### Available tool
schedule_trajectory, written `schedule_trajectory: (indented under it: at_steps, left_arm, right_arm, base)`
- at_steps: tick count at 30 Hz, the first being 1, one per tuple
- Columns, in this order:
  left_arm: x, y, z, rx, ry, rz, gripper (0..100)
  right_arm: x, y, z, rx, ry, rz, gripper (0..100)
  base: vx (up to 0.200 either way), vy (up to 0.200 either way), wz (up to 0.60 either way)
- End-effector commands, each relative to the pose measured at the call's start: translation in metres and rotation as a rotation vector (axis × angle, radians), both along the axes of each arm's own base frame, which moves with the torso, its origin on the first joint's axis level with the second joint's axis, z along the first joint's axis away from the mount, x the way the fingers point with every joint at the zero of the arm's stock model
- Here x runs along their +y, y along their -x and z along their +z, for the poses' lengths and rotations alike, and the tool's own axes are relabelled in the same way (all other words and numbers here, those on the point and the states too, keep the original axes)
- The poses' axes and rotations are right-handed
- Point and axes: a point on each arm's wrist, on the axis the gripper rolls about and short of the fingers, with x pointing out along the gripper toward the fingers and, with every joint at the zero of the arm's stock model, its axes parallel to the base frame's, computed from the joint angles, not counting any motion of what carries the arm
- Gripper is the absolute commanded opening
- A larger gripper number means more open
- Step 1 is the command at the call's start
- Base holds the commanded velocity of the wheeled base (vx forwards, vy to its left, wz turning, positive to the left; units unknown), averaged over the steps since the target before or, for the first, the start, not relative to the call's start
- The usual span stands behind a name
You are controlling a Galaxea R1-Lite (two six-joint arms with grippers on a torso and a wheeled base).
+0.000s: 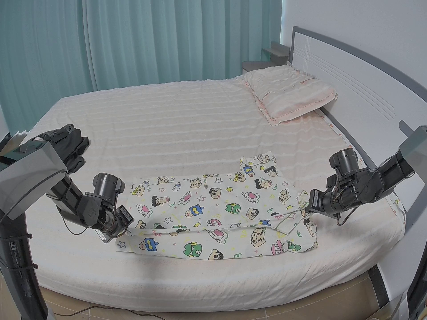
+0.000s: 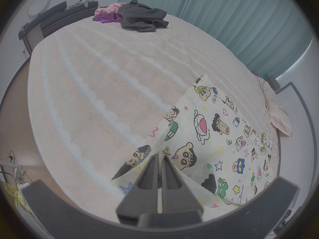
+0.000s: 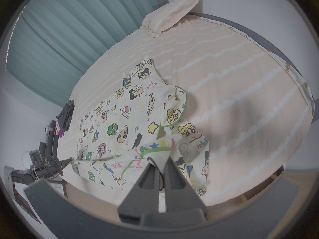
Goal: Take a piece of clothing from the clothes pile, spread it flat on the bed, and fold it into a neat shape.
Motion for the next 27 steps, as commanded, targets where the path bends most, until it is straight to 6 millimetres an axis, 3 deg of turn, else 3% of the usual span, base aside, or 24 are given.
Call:
schedule_trajectory:
  at_steps: [1,4,5,12,15,19,22,27]
  left_arm:
    - [0.0,-0.007,-0.009,0.012,-0.001,0.005,0]
    - [0.0,-0.009,-0.011,0.013,-0.001,0.005,0]
    - [0.0,-0.011,-0.012,0.009,0.002,0.005,100]
    - [0.004,-0.016,-0.007,-0.01,0.062,0.034,100]
    - [0.014,-0.015,0.007,-0.041,0.133,0.069,100]
    - [0.025,-0.005,0.028,-0.061,0.208,0.077,100]
    - [0.039,0.022,0.058,-0.096,0.339,0.074,100]
    - [0.039,0.057,0.071,-0.093,0.419,0.073,100]
  right_arm:
    - [0.001,-0.007,-0.006,-0.006,-0.018,-0.023,0]
    - [0.003,-0.009,-0.011,-0.011,-0.029,-0.032,0]
    - [0.003,-0.009,-0.015,-0.004,-0.034,-0.036,100]
    - [0.004,-0.008,-0.009,0.006,-0.11,-0.134,100]
    - [0.007,-0.002,0.003,-0.019,-0.206,-0.241,100]
    - [0.02,0.011,0.006,-0.045,-0.258,-0.304,100]
    - [0.041,0.026,-0.006,-0.077,-0.305,-0.336,100]
    - [0.046,0.023,-0.018,-0.072,-0.281,-0.353,100]
  base:
    - [0.0,0.0,0.0]
    - [0.0,0.0,0.0]
    - [0.0,0.0,0.0]
    - [0.0,0.0,0.0]
    - [0.0,0.0,0.0]
    - [0.0,0.0,0.0]
    - [0.0,0.0,0.0]
    - [0.0,0.0,0.0]
